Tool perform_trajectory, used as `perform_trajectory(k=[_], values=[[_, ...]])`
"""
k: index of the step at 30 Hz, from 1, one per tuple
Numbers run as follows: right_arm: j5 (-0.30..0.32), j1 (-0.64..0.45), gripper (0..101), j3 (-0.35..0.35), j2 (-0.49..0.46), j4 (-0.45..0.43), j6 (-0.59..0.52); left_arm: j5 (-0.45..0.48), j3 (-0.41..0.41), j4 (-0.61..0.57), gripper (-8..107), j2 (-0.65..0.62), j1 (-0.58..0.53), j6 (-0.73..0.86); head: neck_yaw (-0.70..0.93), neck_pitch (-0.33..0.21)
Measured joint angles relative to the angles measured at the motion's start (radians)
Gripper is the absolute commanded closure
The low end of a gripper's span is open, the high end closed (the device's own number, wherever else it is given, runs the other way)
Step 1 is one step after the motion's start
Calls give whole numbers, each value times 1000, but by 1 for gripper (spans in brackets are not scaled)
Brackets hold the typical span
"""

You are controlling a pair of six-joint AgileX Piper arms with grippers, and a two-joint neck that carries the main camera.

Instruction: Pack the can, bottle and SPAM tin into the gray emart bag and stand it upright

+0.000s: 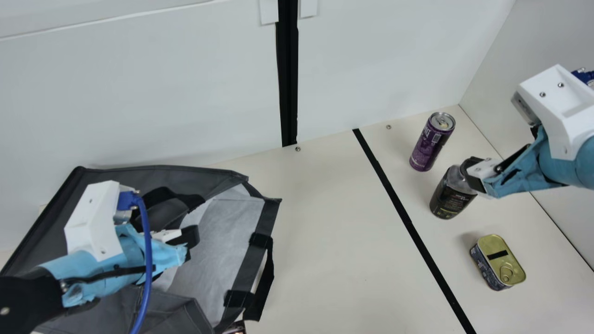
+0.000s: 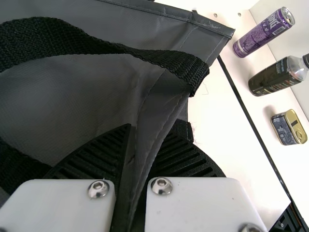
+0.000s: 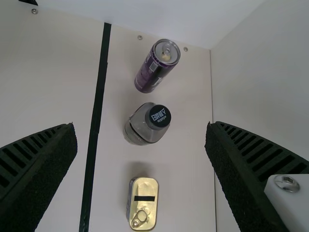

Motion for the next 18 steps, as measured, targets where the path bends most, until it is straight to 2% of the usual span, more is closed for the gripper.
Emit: perform_trajectory(k=[18], values=[[14, 9, 6, -152, 211, -36, 135, 0, 0, 0, 107, 0, 0, 0, 2, 0]])
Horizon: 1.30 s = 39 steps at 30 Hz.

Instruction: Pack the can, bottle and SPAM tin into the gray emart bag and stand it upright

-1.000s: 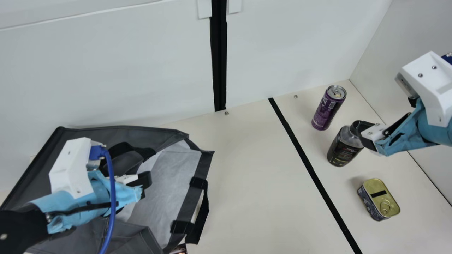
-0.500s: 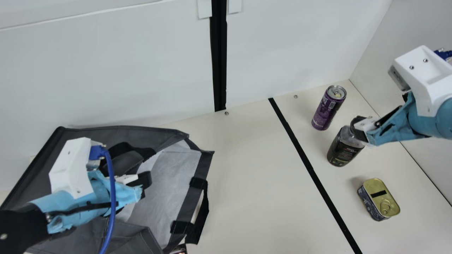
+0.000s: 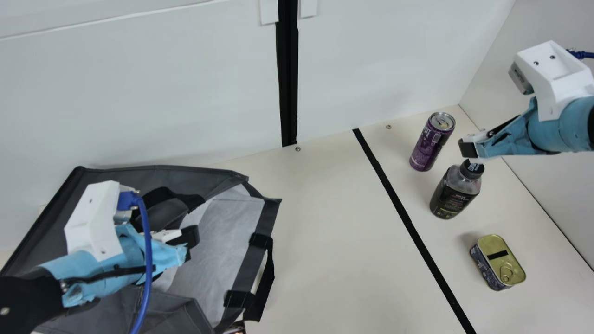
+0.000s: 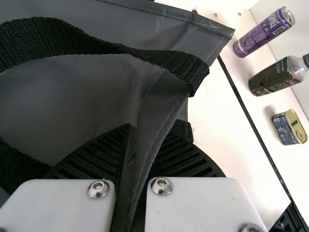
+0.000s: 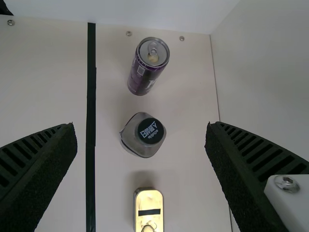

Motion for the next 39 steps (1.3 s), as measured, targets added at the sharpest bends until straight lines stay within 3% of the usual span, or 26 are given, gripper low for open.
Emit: perform_trajectory(k=[39], values=[[0, 40, 6, -316, 475, -20, 6, 0, 0, 0, 107, 0, 0, 0, 0, 0]])
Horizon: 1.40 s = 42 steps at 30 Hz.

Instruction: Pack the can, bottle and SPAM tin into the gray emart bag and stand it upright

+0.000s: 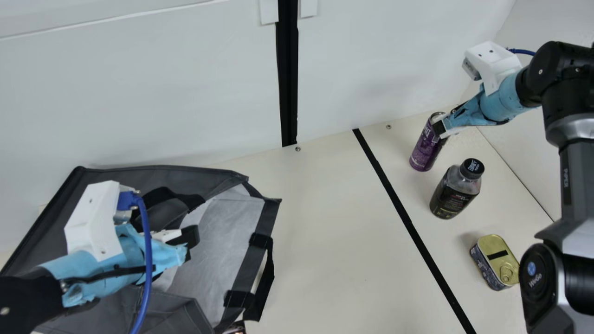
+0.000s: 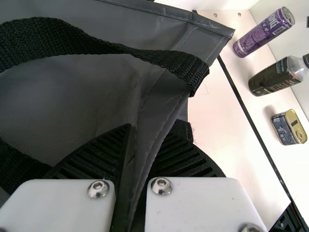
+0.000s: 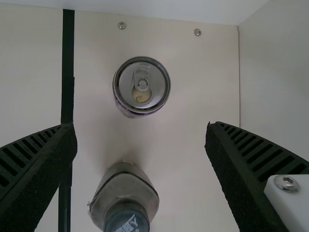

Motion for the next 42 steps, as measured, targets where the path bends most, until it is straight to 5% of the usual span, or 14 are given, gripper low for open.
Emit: perform_trajectory(k=[25, 39, 42], values=[[0, 18, 6, -156, 246, 38, -20, 0, 0, 0, 107, 0, 0, 0, -2, 0], [1, 27, 100, -196, 291, 21, -58, 0, 0, 0, 107, 0, 0, 0, -2, 0], [2, 25, 101, -205, 292, 17, -73, 0, 0, 0, 107, 0, 0, 0, -2, 0]])
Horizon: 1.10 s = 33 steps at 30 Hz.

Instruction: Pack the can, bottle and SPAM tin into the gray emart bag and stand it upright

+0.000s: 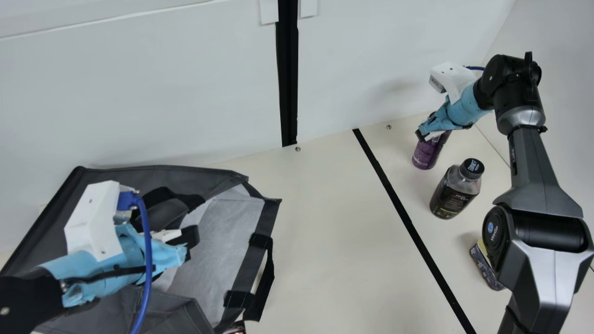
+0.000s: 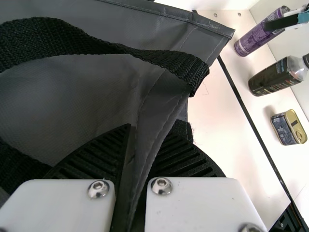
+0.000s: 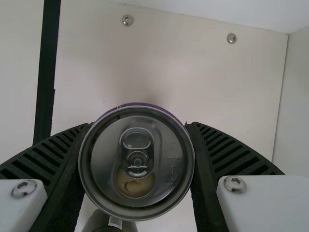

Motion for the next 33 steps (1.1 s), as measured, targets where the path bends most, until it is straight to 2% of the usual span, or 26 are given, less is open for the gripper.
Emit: perform_trajectory(k=[9, 14, 33], values=[[0, -4, 101, -13, -19, 23, -63, 0, 0, 0, 107, 0, 0, 0, 2, 0], [0, -5, 101, 2, -44, 43, -97, 0, 0, 0, 107, 0, 0, 0, 0, 0], [-1, -4, 101, 187, -227, 125, -277, 0, 0, 0, 107, 0, 0, 0, 0, 0]])
